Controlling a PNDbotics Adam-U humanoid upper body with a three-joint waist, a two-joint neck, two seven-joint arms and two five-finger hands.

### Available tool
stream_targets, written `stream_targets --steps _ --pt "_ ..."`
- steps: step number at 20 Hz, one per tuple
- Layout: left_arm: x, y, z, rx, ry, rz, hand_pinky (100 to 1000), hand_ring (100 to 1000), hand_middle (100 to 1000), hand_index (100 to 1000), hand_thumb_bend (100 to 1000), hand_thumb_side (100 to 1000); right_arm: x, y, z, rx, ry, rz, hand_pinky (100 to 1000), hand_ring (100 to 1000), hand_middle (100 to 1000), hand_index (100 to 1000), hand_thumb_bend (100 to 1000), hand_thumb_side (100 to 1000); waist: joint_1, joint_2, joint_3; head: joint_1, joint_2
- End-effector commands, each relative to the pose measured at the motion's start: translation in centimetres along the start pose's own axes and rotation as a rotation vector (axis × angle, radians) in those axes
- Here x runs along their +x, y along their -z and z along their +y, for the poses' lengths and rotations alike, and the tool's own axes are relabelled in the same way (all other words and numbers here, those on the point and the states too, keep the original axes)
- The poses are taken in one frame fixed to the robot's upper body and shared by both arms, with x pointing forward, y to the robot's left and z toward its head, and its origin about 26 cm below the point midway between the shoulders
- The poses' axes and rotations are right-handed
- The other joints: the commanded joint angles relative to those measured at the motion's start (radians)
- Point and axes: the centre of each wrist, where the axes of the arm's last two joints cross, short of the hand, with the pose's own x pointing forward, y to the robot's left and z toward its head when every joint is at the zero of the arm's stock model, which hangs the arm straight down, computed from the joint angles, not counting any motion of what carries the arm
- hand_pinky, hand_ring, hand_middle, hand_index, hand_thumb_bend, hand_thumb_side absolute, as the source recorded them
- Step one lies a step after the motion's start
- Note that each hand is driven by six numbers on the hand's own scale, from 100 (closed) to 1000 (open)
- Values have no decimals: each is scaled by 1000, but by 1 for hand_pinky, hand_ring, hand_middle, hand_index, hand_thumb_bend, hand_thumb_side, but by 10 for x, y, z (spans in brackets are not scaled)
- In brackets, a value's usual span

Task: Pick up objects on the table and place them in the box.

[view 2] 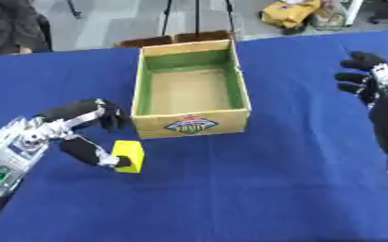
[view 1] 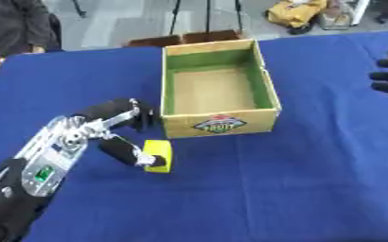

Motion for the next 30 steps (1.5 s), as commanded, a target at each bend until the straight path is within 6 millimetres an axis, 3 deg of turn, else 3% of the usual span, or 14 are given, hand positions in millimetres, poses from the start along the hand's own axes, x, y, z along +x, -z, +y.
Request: stream_targets --steps 1,30 --pt "1 1 5 -8 29 -3 646 583 615 787 619 456 7 3 -4 3 -14 -22 807 775 782 879 100 856 -3 -18 -1 2 -3" --pt "-14 19 -11 -98 102 56 661 604 614 784 614 449 6 3 -3 8 -10 -18 806 774 781 879 100 857 1 -18 -7 2 -5"
